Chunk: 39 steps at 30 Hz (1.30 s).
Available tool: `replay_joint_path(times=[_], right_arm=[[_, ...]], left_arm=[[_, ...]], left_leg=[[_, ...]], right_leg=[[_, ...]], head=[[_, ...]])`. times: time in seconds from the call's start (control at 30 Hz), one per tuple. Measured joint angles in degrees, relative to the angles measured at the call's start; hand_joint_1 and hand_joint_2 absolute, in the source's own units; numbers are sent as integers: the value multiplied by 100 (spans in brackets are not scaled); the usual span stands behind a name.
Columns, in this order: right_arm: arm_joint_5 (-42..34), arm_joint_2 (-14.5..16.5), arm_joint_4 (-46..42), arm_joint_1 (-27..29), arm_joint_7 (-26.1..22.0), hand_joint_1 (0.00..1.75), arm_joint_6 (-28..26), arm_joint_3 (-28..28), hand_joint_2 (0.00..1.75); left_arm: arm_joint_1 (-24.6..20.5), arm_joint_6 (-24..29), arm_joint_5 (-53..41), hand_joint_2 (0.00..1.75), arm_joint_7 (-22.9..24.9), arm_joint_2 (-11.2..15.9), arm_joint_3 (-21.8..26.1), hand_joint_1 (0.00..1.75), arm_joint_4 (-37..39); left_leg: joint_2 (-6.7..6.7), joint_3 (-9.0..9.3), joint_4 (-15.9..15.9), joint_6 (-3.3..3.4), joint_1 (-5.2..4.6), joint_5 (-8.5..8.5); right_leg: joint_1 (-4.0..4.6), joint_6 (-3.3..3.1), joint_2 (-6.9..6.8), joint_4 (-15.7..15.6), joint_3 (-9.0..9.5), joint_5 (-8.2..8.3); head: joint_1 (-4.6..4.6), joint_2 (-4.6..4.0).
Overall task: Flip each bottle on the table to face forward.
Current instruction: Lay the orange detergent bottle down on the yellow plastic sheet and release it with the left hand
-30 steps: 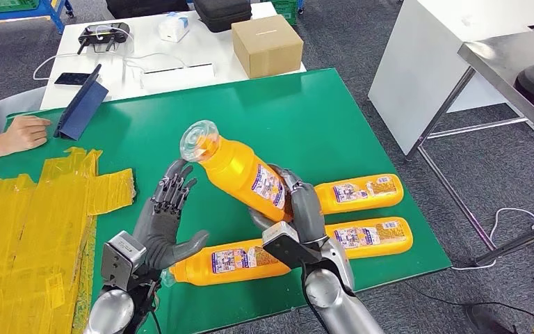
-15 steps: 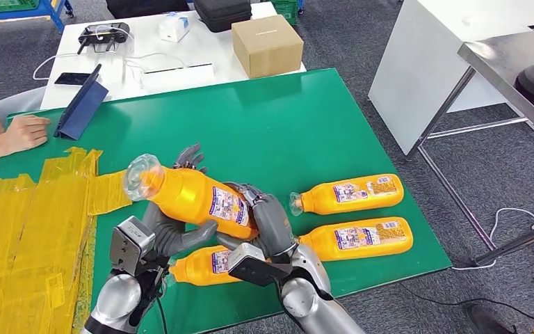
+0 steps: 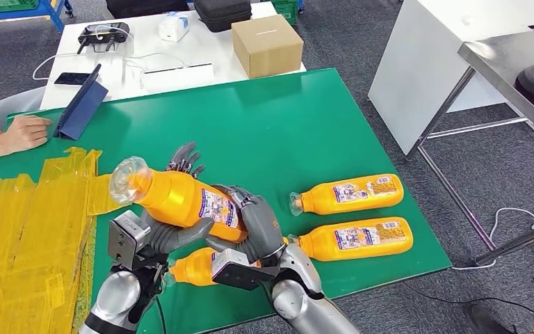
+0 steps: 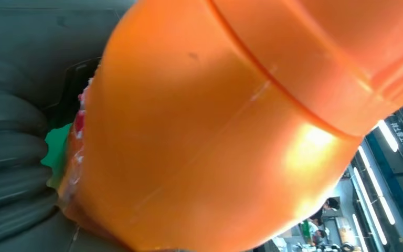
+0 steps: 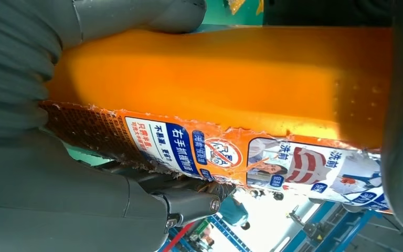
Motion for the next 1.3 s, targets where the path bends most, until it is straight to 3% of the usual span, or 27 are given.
replay_joint_path(times=[0.43,0.47,0.57,0.6,0.8,1.0,1.07,1.17,1.23,1.3], right_arm=[[-14,-2,92,-62,61,171,-60,145,175],[-14,-2,95,-62,61,149,-60,148,175],[-30,0,104,-61,61,21,-85,153,175],[-45,1,107,-60,59,0,-108,153,175],[-161,-17,18,-19,34,0,-241,151,175],[-162,-88,-174,121,15,0,-314,142,175],[-130,-123,-367,218,3,0,-386,110,175],[-24,-232,-900,439,14,0,-515,-3,175],[27,-309,-1279,579,24,0,-597,-95,175],[49,-373,-1581,680,24,0,-647,-173,175]], left_arm=[[95,131,369,175,-143,-9,122,175,3],[97,139,380,175,-146,-12,127,175,3],[99,196,423,175,-165,-26,140,175,3],[99,243,414,175,-179,-32,146,175,3],[109,1640,-838,175,-393,-91,179,175,-71],[90,2222,-1459,175,-361,-91,337,175,-108],[91,2763,-2425,175,-157,-80,386,175,-121],[89,3589,-4679,175,448,-32,588,175,-137],[95,3900,-6280,175,798,-13,798,175,-151],[101,4005,-7243,175,956,-10,998,175,-177]], left_leg=[[0,0,0,0,0,0],[0,0,0,0,0,0],[0,0,0,0,0,0],[0,0,0,0,0,0],[0,1,0,0,0,0],[0,1,0,0,0,1],[1,1,0,0,0,1],[0,0,0,0,0,1],[-1,0,0,0,-1,0],[1,0,0,0,-1,-1]], right_leg=[[0,0,0,0,0,0],[0,0,0,0,0,0],[0,0,0,0,0,0],[0,0,0,0,0,0],[0,0,0,0,0,0],[1,0,-1,0,0,0],[0,0,0,0,0,0],[-2,0,-1,0,0,0],[-2,0,-1,0,0,-1],[-2,0,0,0,0,-1]], head=[[0,0],[0,0],[1,0],[1,0],[1,0],[1,0],[1,0],[0,0],[1,0],[1,0]])
